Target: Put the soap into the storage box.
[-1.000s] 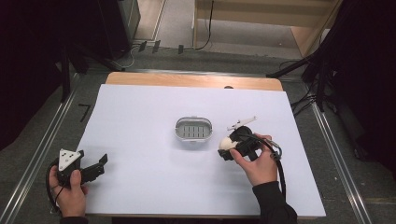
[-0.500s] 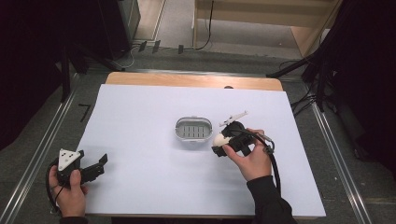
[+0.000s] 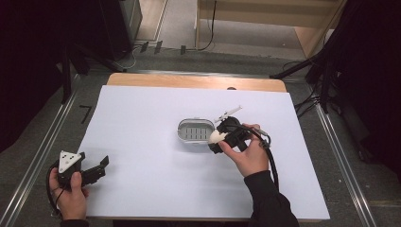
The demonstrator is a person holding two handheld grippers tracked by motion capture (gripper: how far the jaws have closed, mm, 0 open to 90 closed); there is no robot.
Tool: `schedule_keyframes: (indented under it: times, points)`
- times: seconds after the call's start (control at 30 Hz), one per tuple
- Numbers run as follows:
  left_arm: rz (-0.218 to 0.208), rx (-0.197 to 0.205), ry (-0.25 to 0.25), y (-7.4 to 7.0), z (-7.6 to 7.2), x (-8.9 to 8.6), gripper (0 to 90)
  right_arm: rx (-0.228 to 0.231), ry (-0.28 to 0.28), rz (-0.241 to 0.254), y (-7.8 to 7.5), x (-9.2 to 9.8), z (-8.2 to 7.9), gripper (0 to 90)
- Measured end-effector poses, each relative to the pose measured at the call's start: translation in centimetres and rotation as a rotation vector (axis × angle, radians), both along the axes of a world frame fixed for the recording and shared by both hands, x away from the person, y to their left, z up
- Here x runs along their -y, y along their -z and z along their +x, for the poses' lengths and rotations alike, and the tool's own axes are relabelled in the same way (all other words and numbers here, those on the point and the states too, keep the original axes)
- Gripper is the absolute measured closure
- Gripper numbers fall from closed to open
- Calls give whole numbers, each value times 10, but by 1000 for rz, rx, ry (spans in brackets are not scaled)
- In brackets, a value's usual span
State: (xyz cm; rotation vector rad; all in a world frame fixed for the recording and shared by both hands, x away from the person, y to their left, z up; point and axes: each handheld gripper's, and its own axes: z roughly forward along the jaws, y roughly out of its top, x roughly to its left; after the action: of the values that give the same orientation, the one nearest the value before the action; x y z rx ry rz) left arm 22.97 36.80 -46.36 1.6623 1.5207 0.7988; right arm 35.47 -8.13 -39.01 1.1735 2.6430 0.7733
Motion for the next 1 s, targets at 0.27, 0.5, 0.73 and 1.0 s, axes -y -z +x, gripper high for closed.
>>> schedule_keyframes:
  times: [0.27, 0.5, 0.73, 1.0]
  points:
    - [-2, 1, 0, 0, 0, -1, 142, -7, -3, -16, -8, -7, 7, 239]
    - [-3, 1, -1, 0, 0, -1, 142, -21, -10, -15, -11, -16, 13, 239]
    - [-7, 2, 1, 0, 0, -1, 143, -30, -19, -16, -11, -27, 21, 239]
    - [-5, 1, 0, 0, 0, -1, 142, -36, -31, -22, -11, -40, 27, 239]
